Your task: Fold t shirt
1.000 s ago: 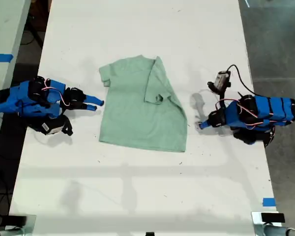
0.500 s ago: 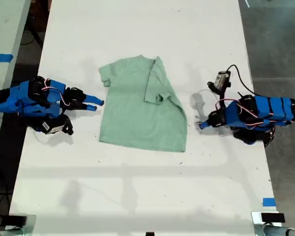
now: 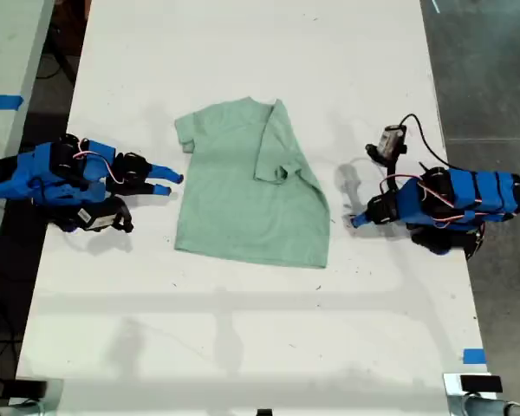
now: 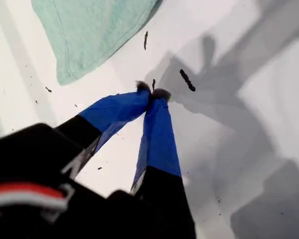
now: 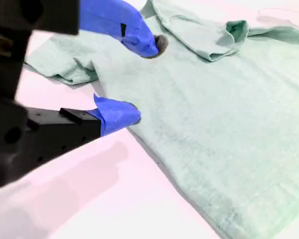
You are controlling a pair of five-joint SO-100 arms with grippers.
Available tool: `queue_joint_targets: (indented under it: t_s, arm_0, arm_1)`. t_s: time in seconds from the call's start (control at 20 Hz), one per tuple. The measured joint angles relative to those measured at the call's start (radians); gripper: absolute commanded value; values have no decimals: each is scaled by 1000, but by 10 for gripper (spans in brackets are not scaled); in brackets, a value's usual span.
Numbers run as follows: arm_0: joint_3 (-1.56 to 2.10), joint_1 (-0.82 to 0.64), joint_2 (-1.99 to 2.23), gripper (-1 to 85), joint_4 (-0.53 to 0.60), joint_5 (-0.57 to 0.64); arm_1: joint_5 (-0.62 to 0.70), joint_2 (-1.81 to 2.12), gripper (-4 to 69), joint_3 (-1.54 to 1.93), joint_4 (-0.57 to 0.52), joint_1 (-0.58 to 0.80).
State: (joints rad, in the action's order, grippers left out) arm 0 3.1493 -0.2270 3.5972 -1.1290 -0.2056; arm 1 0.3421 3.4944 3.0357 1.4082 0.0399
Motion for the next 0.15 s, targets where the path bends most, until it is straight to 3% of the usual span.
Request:
queue_joint_targets:
  t_s: [0.15]
  arm_0:
    - [0,0,0,173,0,-18]
  arm_1:
    - [0,0,15,0,0,0]
